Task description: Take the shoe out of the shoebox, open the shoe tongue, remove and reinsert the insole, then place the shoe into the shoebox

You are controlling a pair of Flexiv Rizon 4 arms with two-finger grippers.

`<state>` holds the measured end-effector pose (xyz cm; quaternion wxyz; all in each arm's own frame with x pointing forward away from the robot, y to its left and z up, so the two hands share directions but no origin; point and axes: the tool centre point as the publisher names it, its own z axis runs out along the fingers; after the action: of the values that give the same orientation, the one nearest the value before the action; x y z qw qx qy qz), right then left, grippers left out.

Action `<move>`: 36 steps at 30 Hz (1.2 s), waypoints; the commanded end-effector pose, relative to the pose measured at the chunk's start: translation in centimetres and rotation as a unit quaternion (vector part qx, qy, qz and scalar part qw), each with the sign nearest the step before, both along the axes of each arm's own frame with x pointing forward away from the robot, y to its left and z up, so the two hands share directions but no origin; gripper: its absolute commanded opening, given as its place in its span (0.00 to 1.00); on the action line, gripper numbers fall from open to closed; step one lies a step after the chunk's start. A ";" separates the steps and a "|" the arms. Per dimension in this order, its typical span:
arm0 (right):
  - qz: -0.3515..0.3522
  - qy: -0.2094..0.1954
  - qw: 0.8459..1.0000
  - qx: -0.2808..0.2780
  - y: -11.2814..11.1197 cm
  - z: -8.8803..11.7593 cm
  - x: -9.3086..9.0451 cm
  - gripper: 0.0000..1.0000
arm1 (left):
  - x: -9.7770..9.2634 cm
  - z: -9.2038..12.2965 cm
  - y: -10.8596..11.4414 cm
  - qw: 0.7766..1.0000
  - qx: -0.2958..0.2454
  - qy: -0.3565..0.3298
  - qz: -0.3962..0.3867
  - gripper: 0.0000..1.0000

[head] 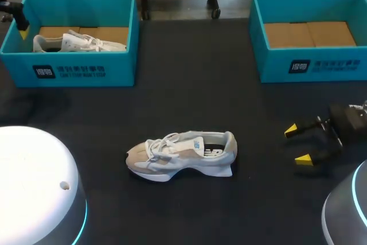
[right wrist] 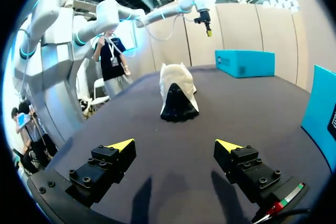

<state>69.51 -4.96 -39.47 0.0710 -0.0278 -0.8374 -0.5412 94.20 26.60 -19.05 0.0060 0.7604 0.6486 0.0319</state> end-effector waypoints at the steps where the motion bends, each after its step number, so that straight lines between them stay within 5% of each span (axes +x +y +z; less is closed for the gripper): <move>1: -0.007 -0.005 1.000 0.007 0.0 -0.2 -0.3 1.00 | -0.2 0.0 0.0 1.000 0.002 -0.002 0.000 1.00; 8: -0.033 -0.023 0.999 0.019 1.0 -0.6 -0.5 1.00 | -0.2 0.0 0.0 1.000 0.002 -0.002 0.000 1.00; 22: -0.062 -0.059 0.996 -0.009 6.4 -0.4 -1.4 1.00 | -0.2 0.0 0.0 1.000 0.002 -0.002 0.000 1.00; 36: -0.067 -0.058 0.996 -0.011 6.6 -0.1 -1.6 1.00 | -0.2 0.0 0.0 1.000 0.002 -0.002 0.000 1.00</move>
<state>68.08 1.64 -39.65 -0.0131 -0.0518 -0.8413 -0.5379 94.20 26.60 -19.05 0.0060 0.7604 0.6486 0.0319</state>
